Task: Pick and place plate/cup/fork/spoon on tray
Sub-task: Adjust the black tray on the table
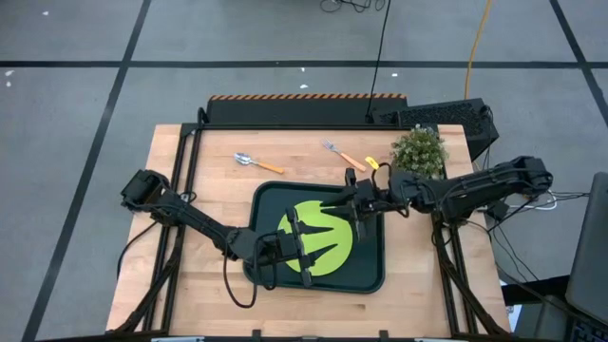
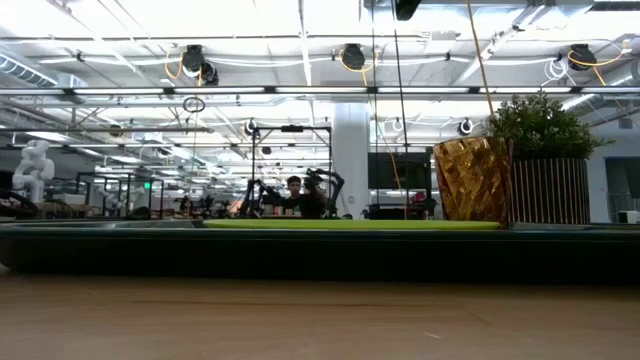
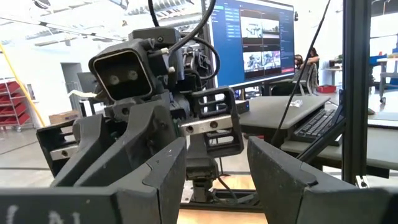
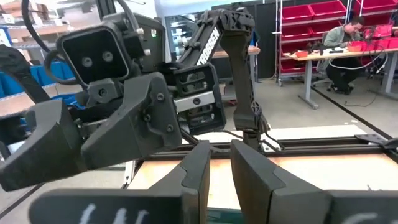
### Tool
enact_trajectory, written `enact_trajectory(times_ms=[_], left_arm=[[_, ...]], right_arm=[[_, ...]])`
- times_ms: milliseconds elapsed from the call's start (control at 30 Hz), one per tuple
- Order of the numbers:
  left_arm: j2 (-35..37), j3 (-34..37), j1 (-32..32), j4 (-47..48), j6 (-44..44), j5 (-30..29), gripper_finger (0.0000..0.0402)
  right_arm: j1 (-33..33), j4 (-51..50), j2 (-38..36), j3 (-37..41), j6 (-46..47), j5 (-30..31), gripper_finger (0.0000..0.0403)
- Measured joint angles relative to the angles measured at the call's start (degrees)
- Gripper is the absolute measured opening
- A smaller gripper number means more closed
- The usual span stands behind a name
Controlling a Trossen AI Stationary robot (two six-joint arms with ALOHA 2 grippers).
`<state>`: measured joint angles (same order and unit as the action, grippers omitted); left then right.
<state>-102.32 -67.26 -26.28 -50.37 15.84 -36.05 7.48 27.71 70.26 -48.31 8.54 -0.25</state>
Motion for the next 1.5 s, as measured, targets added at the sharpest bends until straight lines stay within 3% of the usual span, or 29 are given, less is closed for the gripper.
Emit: enact_trajectory(times_ms=[533, 633, 733, 867, 1000, 1200, 1400, 1500], left_arm=[[0.0, 0.0, 0.0, 1.5, -0.1, -0.3, 0.0175], [1.0, 0.0, -1.4, 17.6, -12.2, -2.3, 0.0175], [1.2, 0.2, -3.0, 29.4, -20.7, 1.5, 0.0175], [1.1, 0.1, -3.4, 40.4, -23.5, 3.5, 0.0175], [1.2, 0.2, -3.7, 44.4, -23.6, 4.1, 0.0175], [1.2, 0.1, -3.1, 40.9, -23.4, 4.1, 0.0175], [1.2, 0.1, -2.2, 25.0, -27.9, 4.1, 0.0175], [1.8, 0.1, -1.0, 17.9, -24.7, 2.9, 0.0175]], right_arm=[[0.1, -0.1, 0.0, 0.0, 1.3, 0.1, 0.0059], [0.1, 2.2, 0.0, 0.0, 1.9, 0.1, 0.0059], [0.1, 2.7, -0.2, 0.0, 3.2, 0.1, 0.0059], [0.1, 4.1, -0.2, 0.0, 6.2, 0.1, 0.0059], [0.1, 3.7, -0.2, 0.0, 6.8, 0.1, 0.0059], [0.1, 0.8, -0.2, 0.0, 5.2, 0.1, 0.0059], [0.1, -10.7, -1.2, 0.0, 0.9, -5.9, 0.0059], [0.5, -15.0, -1.4, 0.0, -1.3, -6.9, 0.0059]])
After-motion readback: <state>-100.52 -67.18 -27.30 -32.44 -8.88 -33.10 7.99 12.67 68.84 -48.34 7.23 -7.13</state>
